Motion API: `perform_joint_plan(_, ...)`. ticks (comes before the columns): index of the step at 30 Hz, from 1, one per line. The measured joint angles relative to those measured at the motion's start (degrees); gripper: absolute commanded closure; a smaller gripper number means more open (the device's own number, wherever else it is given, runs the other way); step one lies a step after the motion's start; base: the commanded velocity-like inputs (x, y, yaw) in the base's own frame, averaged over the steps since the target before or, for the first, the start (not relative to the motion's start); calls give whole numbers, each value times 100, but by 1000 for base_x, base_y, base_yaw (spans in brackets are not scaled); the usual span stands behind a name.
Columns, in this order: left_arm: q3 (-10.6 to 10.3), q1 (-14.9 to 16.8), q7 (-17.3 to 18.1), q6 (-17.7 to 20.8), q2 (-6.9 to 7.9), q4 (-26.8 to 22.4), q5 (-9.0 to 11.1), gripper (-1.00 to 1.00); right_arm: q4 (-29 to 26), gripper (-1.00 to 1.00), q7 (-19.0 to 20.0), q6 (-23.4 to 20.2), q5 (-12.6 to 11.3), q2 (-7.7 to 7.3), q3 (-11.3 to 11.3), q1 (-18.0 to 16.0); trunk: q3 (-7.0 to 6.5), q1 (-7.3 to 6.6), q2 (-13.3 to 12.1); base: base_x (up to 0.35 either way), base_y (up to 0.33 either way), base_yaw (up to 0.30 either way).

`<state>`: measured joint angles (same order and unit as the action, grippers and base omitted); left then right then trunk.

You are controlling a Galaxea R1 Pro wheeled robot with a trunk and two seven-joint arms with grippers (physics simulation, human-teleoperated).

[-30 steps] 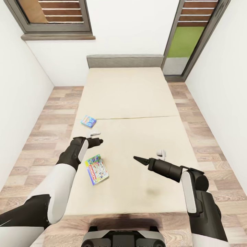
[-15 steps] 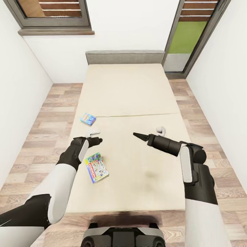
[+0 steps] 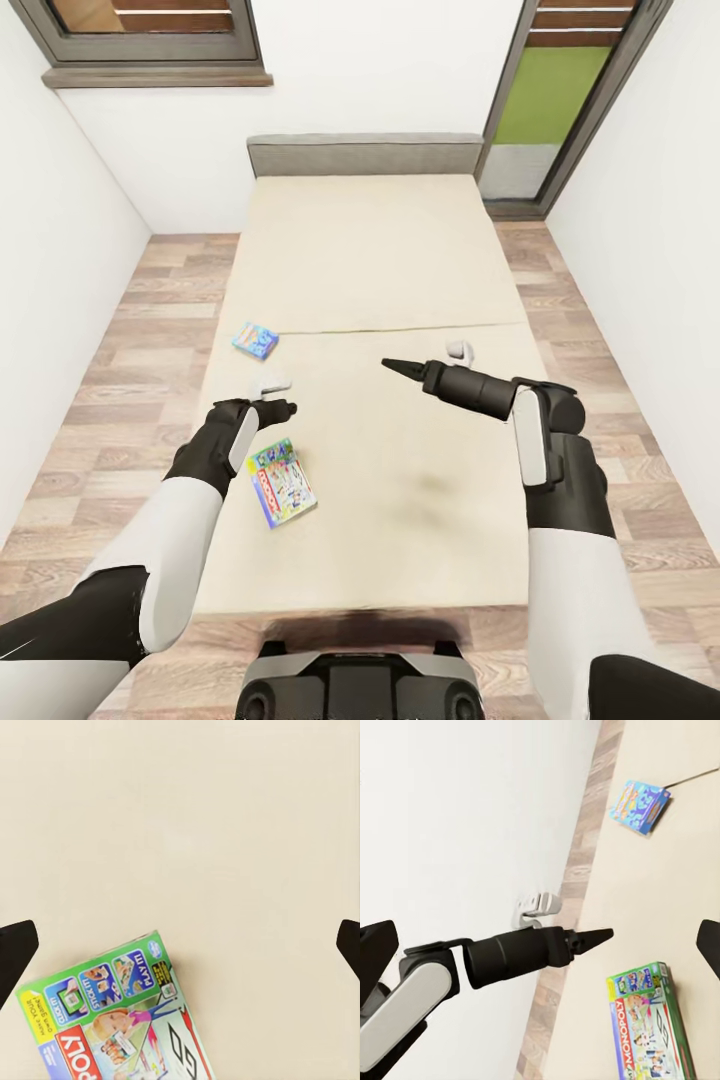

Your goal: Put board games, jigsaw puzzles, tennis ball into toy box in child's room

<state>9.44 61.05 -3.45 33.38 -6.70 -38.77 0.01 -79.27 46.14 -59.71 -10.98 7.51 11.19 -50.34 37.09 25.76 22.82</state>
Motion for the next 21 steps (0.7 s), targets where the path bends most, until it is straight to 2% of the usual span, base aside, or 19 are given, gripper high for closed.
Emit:
perform_joint_plan(4,0,0,-3,-1,0,0,-2,-100,323,-100,-95,1,5,0,-1,-333,37,0,0,0,0,0)
perform_joint_plan(5,0,0,-4,-2,0,0,-2,-100,533,-100,-221,3,5,0,-1,-527,46,1,0,0,0,0)
perform_joint_plan(13,0,2,-5,-2,-6,0,3,-100,1601,-100,-923,8,7,-4,-1,-1385,122,0,0,0,0,0)
perform_joint_plan(21,0,75,-15,-2,-6,0,5,-100,2390,-100,-1322,7,-9,-35,7,-2086,196,0,0,0,0,0)
